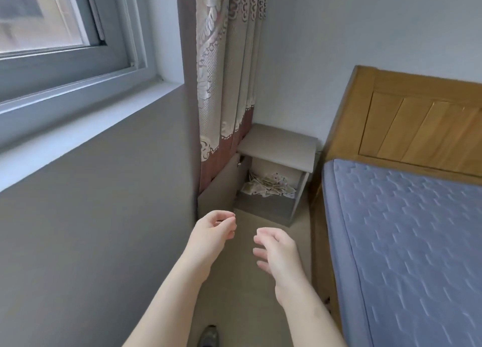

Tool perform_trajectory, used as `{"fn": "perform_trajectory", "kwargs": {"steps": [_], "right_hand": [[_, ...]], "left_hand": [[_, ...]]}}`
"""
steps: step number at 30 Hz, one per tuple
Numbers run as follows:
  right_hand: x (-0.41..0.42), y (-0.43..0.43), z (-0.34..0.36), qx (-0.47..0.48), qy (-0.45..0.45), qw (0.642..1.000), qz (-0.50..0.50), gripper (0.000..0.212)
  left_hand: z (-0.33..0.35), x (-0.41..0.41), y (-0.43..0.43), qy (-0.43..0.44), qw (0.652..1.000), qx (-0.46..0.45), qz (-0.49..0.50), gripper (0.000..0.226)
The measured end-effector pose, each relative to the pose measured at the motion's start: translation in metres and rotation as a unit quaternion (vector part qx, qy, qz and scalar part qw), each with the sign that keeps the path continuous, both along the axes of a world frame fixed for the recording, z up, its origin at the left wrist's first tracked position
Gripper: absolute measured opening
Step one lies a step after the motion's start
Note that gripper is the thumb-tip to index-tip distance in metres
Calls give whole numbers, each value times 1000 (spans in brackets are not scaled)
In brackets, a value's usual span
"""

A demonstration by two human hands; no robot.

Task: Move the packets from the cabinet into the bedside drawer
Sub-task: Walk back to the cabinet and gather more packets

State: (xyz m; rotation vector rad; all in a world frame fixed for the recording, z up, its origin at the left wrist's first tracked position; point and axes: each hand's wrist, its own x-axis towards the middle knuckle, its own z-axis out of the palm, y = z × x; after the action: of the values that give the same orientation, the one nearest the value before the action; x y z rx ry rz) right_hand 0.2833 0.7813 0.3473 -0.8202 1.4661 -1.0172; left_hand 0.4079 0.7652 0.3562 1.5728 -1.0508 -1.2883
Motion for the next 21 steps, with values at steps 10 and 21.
{"fn": "perform_trajectory", "kwargs": {"steps": [10, 21], "right_hand": [[-40, -234, -2, -31, 24, 999, -24, 13], [-87, -435, -20, 11, -3, 997, -78, 9]], "left_hand": [[-16, -44, -246, 7, 999, -39, -29, 10], [-29, -93, -458, -26, 995, 4, -97, 11]]}}
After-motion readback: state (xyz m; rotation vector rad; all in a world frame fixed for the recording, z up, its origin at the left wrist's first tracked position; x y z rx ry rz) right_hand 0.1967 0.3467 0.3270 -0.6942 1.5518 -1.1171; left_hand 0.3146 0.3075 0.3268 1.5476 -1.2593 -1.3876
